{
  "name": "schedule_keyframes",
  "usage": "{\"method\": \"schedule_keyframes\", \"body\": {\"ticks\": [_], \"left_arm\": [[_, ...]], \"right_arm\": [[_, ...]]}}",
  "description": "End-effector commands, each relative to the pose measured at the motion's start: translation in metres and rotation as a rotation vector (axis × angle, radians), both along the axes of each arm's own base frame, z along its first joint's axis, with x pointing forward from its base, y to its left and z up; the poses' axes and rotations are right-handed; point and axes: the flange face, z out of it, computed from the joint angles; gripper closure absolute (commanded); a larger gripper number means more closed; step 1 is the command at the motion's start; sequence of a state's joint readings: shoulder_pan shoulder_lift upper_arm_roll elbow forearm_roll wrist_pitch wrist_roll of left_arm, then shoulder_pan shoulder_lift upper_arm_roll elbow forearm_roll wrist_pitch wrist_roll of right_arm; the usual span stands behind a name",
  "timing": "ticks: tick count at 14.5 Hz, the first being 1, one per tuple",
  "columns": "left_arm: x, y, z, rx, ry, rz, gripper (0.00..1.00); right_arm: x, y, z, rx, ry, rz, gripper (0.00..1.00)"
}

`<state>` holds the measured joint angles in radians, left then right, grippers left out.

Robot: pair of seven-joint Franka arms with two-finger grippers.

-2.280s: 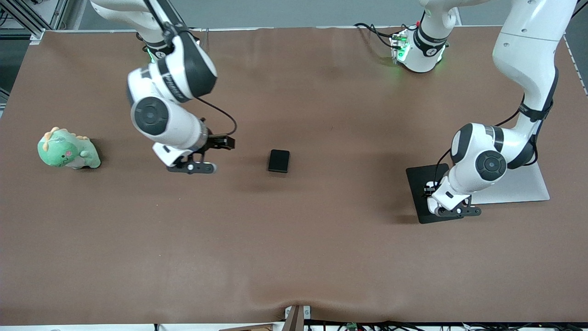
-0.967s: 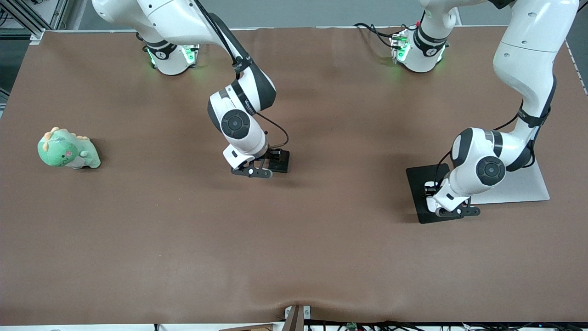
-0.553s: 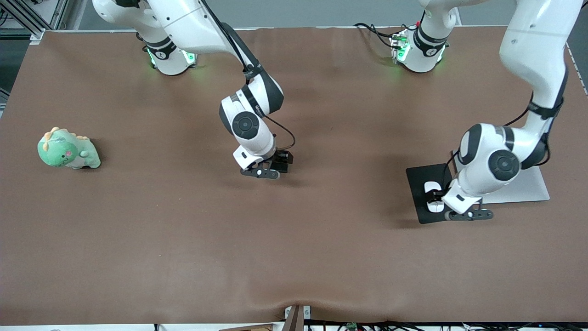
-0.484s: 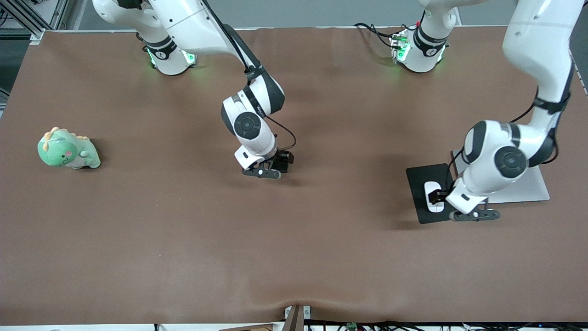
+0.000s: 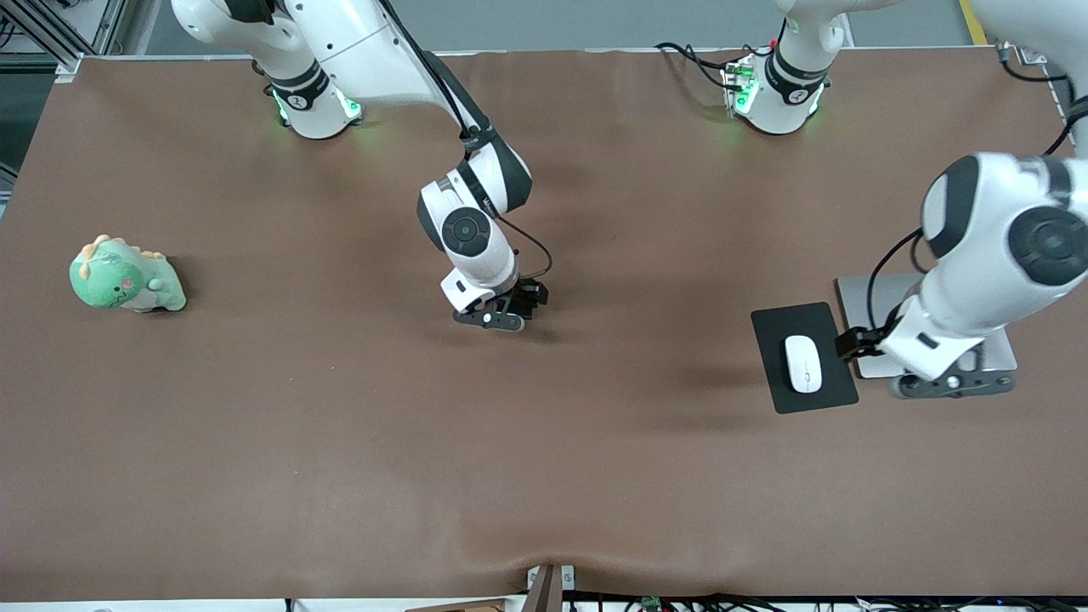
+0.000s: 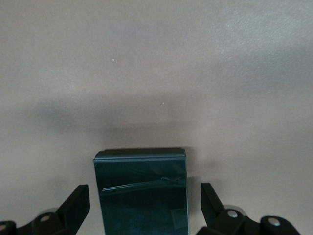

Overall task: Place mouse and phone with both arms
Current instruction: 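Lower the mouse onto the pad while the right gripper grasps the phone, then open and raise the left gripper while the right gripper carries the phone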

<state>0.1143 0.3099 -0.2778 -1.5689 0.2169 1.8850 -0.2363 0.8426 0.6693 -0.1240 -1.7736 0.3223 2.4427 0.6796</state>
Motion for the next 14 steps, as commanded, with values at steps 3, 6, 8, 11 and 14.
{"method": "schedule_keyframes", "body": {"ticks": [3, 6, 8, 11, 14], "left_arm": [[-0.031, -0.006, 0.102, 0.001, -0.077, 0.013, 0.00], [-0.049, -0.013, 0.134, -0.051, -0.101, 0.035, 0.00], [-0.059, -0.016, 0.144, -0.053, -0.093, 0.037, 0.00], [-0.071, -0.018, 0.164, -0.064, -0.114, 0.043, 0.00], [-0.080, -0.018, 0.173, -0.056, -0.107, 0.047, 0.00]], "right_arm": [[-0.006, 0.007, -0.013, -0.002, 0.009, -0.021, 0.00], [-0.009, 0.010, -0.015, -0.005, 0.011, -0.016, 0.00], [-0.009, 0.009, -0.014, -0.008, 0.020, -0.017, 0.19], [-0.003, 0.008, -0.008, 0.000, 0.014, -0.022, 1.00], [-0.001, 0.006, -0.002, -0.010, 0.041, -0.050, 1.00]]}}
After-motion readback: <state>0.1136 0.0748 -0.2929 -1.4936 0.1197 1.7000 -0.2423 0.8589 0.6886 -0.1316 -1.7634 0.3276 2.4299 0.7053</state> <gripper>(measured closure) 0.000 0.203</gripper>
